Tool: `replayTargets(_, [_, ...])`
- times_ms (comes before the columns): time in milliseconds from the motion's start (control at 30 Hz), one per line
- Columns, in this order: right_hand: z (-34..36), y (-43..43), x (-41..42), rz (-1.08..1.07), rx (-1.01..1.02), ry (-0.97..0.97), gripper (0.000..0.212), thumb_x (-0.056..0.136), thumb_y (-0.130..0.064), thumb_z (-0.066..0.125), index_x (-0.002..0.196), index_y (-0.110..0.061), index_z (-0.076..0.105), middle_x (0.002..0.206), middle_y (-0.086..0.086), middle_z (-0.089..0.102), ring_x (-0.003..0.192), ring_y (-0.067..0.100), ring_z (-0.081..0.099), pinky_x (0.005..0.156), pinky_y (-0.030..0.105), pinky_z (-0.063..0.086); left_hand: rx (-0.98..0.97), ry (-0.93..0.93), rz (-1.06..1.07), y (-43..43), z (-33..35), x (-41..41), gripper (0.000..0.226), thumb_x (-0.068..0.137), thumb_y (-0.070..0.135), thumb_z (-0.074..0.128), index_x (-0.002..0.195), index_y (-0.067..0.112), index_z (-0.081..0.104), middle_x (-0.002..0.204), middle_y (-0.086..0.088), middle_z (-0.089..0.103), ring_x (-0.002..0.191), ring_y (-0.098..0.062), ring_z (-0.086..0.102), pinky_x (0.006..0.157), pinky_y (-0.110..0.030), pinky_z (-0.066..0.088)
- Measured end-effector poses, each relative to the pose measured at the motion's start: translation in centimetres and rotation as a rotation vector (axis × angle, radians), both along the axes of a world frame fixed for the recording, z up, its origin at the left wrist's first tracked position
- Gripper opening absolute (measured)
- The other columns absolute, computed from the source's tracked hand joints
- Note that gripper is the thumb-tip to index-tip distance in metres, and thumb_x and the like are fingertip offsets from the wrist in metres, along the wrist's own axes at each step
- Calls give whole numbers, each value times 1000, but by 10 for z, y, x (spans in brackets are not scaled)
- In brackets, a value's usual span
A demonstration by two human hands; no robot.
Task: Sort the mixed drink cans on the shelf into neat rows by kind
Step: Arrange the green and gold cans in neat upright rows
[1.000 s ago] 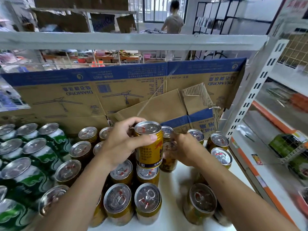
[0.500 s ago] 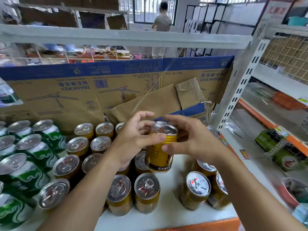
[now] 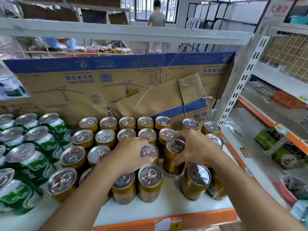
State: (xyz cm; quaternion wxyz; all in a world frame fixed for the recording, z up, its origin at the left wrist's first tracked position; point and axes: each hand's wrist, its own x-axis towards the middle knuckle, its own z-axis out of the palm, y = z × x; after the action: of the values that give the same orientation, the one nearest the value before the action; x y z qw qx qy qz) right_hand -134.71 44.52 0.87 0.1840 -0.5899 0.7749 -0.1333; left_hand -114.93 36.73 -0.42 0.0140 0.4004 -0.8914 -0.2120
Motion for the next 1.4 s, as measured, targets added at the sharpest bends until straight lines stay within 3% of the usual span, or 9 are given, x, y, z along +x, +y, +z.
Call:
replayTargets(167, [-7, -7, 8, 32, 55, 26, 76, 56, -35, 92, 121, -20, 57, 116, -3, 59, 99, 15, 57, 76, 26, 51, 18, -21, 14, 0, 0, 0, 69, 89, 49, 61, 147, 21, 37, 150, -1, 39, 138, -21, 34, 107, -33, 32])
replayTargets(567, [-16, -4, 16, 40, 45, -33, 100, 63, -25, 90, 143, -23, 31, 147, -2, 38, 131, 21, 42, 103, 33, 42, 1, 3, 25, 0, -3, -2, 65, 89, 47, 61, 145, 22, 40, 147, 1, 43, 136, -21, 36, 105, -33, 33])
replayTargets(800, [-14, -1, 10, 52, 87, -48, 115, 63, -33, 89, 151, -26, 16, 156, -1, 27, 139, 22, 33, 107, 33, 36, -33, 15, 20, -1, -6, -5, 62, 86, 49, 64, 139, 23, 47, 139, 3, 47, 129, -19, 42, 103, -36, 39])
replayTargets(967, [-14, -4, 9, 46, 104, -47, 113, 67, -23, 88, 150, -33, 12, 139, 6, 49, 123, 27, 51, 96, 37, 50, -54, 57, 10, 5, -9, -12, 57, 85, 51, 64, 135, 28, 51, 136, 7, 46, 124, -16, 43, 97, -34, 42])
replayTargets(1133, [-21, -1, 7, 47, 76, -47, 111, 68, -26, 87, 150, -34, 13, 142, 4, 48, 125, 25, 50, 97, 37, 49, -55, 59, 7, 6, -9, -18, 57, 84, 52, 65, 135, 31, 50, 138, 6, 44, 126, -17, 41, 98, -35, 41])
replayTargets(1267, [-14, 7, 2, 43, 16, -70, 97, 71, -37, 83, 148, -27, 26, 134, 1, 52, 118, 19, 53, 91, 30, 48, -53, 53, -25, 12, -8, -28, 56, 85, 50, 64, 136, 33, 48, 138, 5, 41, 131, -17, 35, 100, -35, 37])
replayTargets(1400, [2, 21, -2, 23, -8, 104, 47, 81, -47, 72, 116, -20, 57, 101, -4, 63, 85, 13, 57, 68, 26, 49, -60, 76, -77, 14, -11, -35, 58, 86, 48, 64, 139, 32, 47, 131, 7, 45, 123, -15, 41, 101, -36, 38])
